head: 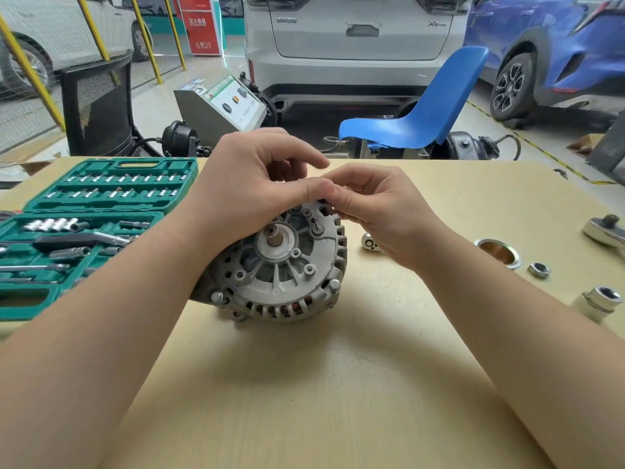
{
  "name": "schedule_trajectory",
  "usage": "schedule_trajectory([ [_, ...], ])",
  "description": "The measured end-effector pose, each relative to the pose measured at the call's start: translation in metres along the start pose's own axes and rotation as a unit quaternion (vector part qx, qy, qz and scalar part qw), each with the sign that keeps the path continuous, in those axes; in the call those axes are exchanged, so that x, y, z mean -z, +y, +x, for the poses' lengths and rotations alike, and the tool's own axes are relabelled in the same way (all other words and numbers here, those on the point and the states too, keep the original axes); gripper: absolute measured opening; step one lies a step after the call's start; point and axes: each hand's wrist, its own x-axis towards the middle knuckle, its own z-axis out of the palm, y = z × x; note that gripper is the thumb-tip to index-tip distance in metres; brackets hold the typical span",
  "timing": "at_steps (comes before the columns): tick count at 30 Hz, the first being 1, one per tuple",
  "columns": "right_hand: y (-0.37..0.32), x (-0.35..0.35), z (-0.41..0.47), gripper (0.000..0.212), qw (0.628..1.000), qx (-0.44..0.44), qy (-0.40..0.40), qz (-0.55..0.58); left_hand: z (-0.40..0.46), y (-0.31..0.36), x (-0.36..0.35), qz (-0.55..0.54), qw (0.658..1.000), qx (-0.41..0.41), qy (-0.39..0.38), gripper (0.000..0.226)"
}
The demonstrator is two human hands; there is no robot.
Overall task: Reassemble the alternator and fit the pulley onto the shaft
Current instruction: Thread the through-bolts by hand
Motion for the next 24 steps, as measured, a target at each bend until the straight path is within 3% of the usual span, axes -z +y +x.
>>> schedule_trajectory([
  [6,0.0007,0.0023,-0.0008,0.027,1.0,-0.019,-0.001,0.021,0.0017,-0.0004,0.0002,0.021,1.0,-0.01,-0.013,0.013],
  [14,0.0005,-0.0006,-0.0006,0.039,0.999,-0.028,0.004,0.033,-0.0003,-0.0013,0.0006,-0.02,1.0,0.012,-0.013,0.028],
  [19,0.0023,0.0011,-0.0004,0.035,0.998,-0.04,0.006,0.054,0.001,-0.0001,-0.0011,0.019,1.0,-0.001,-0.008,0.011],
  [24,0.0015,0.0015,-0.0022,0.038,0.998,-0.042,0.002,0.038,0.0011,0.0006,0.0003,0.022,0.999,-0.003,-0.033,0.015],
])
